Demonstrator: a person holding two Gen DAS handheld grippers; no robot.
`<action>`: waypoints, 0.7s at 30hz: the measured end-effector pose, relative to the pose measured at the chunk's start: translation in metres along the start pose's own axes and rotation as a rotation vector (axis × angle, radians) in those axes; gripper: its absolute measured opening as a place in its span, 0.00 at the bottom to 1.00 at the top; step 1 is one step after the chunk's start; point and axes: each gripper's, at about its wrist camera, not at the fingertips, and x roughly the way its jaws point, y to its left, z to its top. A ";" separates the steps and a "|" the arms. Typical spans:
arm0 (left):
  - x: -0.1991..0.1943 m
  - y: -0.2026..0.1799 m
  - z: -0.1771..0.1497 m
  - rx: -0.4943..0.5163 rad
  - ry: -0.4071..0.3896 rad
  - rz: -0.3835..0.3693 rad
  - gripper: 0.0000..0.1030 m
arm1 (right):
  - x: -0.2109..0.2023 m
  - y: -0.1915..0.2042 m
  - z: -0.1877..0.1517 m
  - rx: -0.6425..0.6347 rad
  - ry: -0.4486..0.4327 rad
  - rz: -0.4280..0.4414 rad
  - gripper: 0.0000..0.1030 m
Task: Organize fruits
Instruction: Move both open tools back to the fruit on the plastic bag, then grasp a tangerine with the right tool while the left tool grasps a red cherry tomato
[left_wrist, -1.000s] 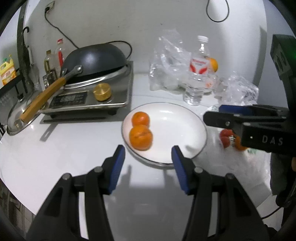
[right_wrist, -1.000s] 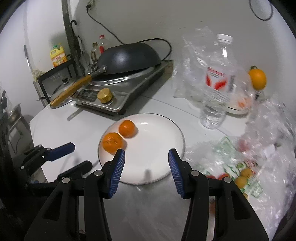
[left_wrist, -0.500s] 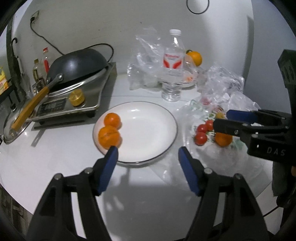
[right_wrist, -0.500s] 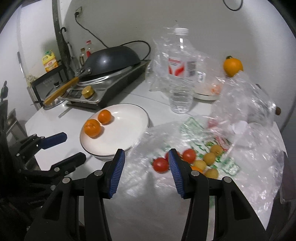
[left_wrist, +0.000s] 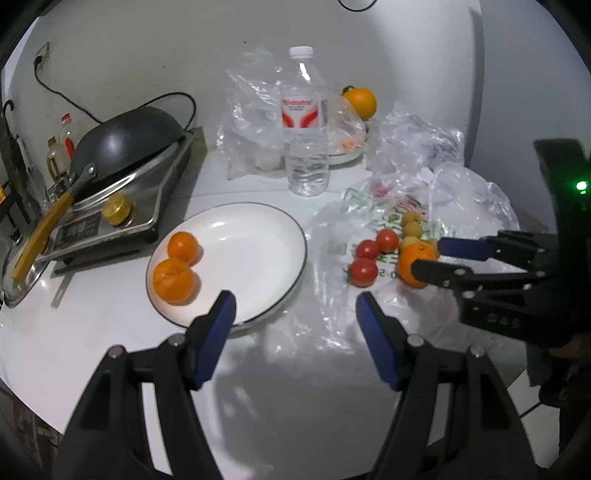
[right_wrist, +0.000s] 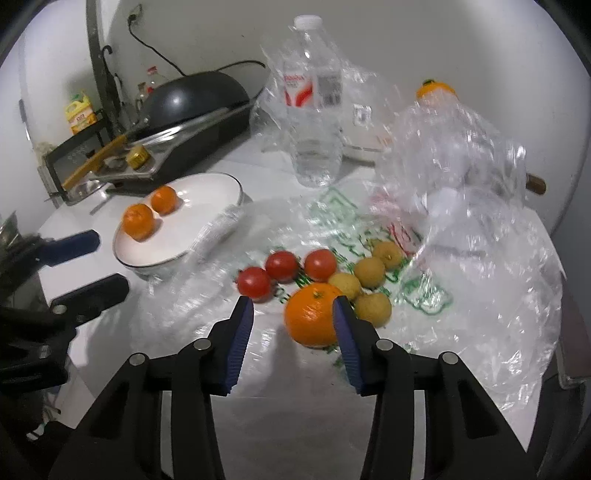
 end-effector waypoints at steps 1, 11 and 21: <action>0.000 -0.002 0.000 0.005 0.001 0.001 0.67 | 0.002 -0.001 -0.001 0.003 0.003 0.001 0.46; 0.005 -0.014 0.003 0.030 0.010 0.012 0.67 | 0.015 -0.006 0.003 -0.031 -0.005 -0.063 0.46; 0.016 -0.035 0.009 0.108 0.008 0.022 0.67 | 0.019 -0.015 -0.003 -0.036 -0.003 -0.028 0.44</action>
